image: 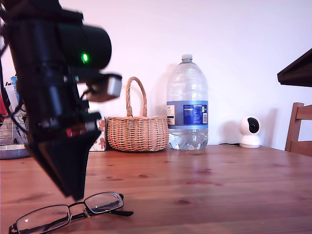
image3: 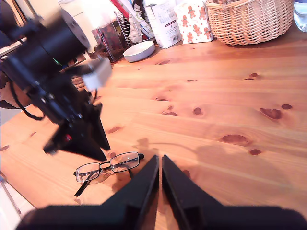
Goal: Pick up the glasses and open them, then place them back on the table
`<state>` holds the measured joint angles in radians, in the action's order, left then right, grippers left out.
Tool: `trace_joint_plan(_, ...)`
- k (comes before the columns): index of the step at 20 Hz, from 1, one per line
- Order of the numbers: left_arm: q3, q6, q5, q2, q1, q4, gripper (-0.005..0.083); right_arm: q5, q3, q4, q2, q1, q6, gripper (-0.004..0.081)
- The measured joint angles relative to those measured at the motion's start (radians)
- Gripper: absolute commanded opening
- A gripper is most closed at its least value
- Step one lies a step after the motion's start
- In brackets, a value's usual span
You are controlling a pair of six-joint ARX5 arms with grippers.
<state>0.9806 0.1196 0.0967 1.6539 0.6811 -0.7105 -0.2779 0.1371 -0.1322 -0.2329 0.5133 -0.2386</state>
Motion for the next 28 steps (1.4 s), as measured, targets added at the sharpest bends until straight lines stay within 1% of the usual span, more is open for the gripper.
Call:
trace_joint_plan(7,0.013,0.008,-0.001,0.006,0.009,-0.001,0.0254,0.006,0.000,0.000,0.000,0.000,0.000,-0.0010)
trace_joint_plan(12,0.013,0.009,0.007,0.007,0.035,-0.002,0.0254,0.017,0.000,0.000,0.000,0.000,0.000,-0.0010)
trace_joint_plan(18,0.013,0.016,0.006,0.069,0.044,0.003,0.0251,0.019,0.000,0.000,0.000,0.000,0.000,-0.0010)
trace_joint_plan(24,0.014,0.016,0.006,0.069,0.044,0.019,0.0227,0.019,0.000,0.000,0.000,0.000,0.000,-0.0010)
trace_joint_plan(26,0.014,0.018,0.006,0.069,0.044,0.032,0.0180,0.019,0.000,0.000,0.000,0.000,0.000,-0.0010)
trace_joint_plan(28,0.014,0.029,0.006,0.069,0.044,0.033,0.0174,0.019,0.000,0.000,0.000,0.000,0.000,-0.0010)
